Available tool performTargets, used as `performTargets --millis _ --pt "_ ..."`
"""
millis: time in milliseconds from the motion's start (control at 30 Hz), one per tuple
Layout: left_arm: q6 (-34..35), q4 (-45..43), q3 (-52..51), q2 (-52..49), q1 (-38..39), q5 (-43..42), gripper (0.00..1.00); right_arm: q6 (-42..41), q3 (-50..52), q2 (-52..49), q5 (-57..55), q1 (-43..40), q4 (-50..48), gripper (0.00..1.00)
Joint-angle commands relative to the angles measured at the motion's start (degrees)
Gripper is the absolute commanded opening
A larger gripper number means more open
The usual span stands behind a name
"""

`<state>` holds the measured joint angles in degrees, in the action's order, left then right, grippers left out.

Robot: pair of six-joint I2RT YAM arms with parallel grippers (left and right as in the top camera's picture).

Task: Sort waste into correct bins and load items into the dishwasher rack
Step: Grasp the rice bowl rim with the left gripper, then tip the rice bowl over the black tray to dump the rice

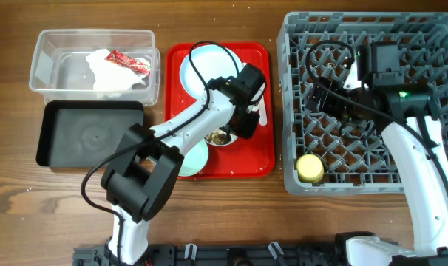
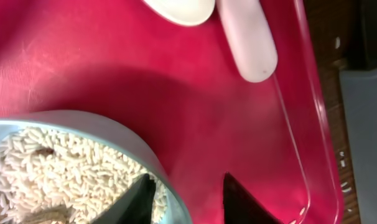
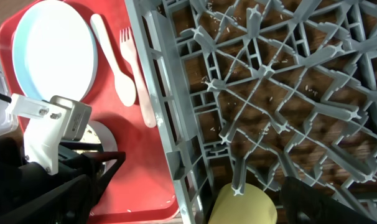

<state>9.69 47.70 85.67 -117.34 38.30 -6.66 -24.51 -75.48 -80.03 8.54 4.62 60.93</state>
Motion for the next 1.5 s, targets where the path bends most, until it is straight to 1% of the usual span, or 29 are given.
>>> performTargets --millis 0,100,200,267,333,367,500,600,667,700,767,800,867,900,967,1000,1100,1167,1233,1267,1333,1467 --pt "-0.3 -1.1 -0.4 -0.8 0.2 1.0 0.31 0.5 -1.0 0.0 0.6 0.3 -0.3 0.98" --pt "-0.3 -1.5 -0.4 -1.0 0.5 1.0 0.25 0.7 -1.0 0.0 0.5 0.3 -0.3 0.98" --pt "-0.3 -1.6 -0.4 -2.5 0.6 1.2 0.26 2.0 -1.0 0.0 0.6 0.3 -0.3 0.98" --pt "-0.3 -1.6 -0.4 -3.5 0.6 1.4 0.23 2.0 -1.0 0.0 0.6 0.3 -0.3 0.98" --pt "-0.3 -1.4 -0.4 -3.8 0.6 1.9 0.06 2.0 -1.0 0.0 0.5 0.3 -0.3 0.98" --pt "-0.3 -1.4 -0.4 -3.8 0.6 2.1 0.04 2.0 -1.0 0.0 0.5 0.3 -0.3 0.98" --pt "-0.3 -0.9 0.7 -0.7 0.6 2.0 0.04 2.0 -1.0 0.0 0.5 0.3 -0.9 0.98" --pt "0.2 1.4 4.4 5.2 -0.4 2.0 0.04 2.0 -1.0 0.0 0.6 0.3 -1.2 0.98" --pt "2.5 3.9 5.2 9.5 -2.7 1.6 0.04 2.0 -1.0 0.0 0.6 0.3 -1.2 0.98" --pt "4.1 5.5 5.2 12.0 -4.8 1.0 0.04 2.0 -1.0 0.0 0.6 0.3 -1.5 0.98" --pt "4.5 9.7 5.2 15.8 -11.1 -4.4 0.04 2.0 -1.0 0.0 0.6 0.3 -1.9 0.98" --pt "4.5 12.4 5.2 16.8 -15.4 -7.5 0.04 2.0 -1.0 0.0 0.5 0.3 -2.1 0.98" --pt "3.6 17.6 5.2 17.2 -23.8 -10.9 0.04 2.1 -1.0 0.0 0.5 0.3 -2.6 0.98" --pt "2.1 19.2 4.7 17.1 -27.4 -12.1 0.04 2.1 -1.0 0.0 0.5 0.3 -2.9 0.98" --pt "-3.4 21.4 2.4 17.1 -38.1 -15.1 0.04 3.4 -1.0 0.0 0.5 0.3 -3.3 0.97" --pt "-5.2 21.3 1.2 17.1 -41.1 -17.0 0.04 3.5 -1.0 0.0 0.5 0.3 -3.3 0.98" --pt "-13.0 17.2 -5.7 17.1 -53.1 -27.1 0.04 3.5 -1.0 0.0 0.5 0.3 -3.4 0.98" --pt "-14.9 11.7 -10.8 17.1 -59.3 -32.5 0.04 3.5 -1.0 0.0 0.5 0.3 -3.4 0.98" --pt "-15.5 3.3 -17.4 17.1 -65.7 -40.8 0.04 3.5 -1.0 0.0 0.5 0.3 -3.4 0.98" --pt "-15.5 -0.7 -20.9 17.1 -68.9 -46.3 0.04 3.5 -1.0 0.0 0.6 0.3 -3.4 0.98" --pt "-15.5 -2.7 -23.7 17.1 -72.8 -52.4 0.04 3.5 -1.0 0.0 0.6 0.3 -3.3 0.98" --pt "-15.5 -2.6 -24.7 17.1 -78.8 -66.3 0.04 3.5 -1.0 0.0 0.8 0.3 -3.5 0.98"
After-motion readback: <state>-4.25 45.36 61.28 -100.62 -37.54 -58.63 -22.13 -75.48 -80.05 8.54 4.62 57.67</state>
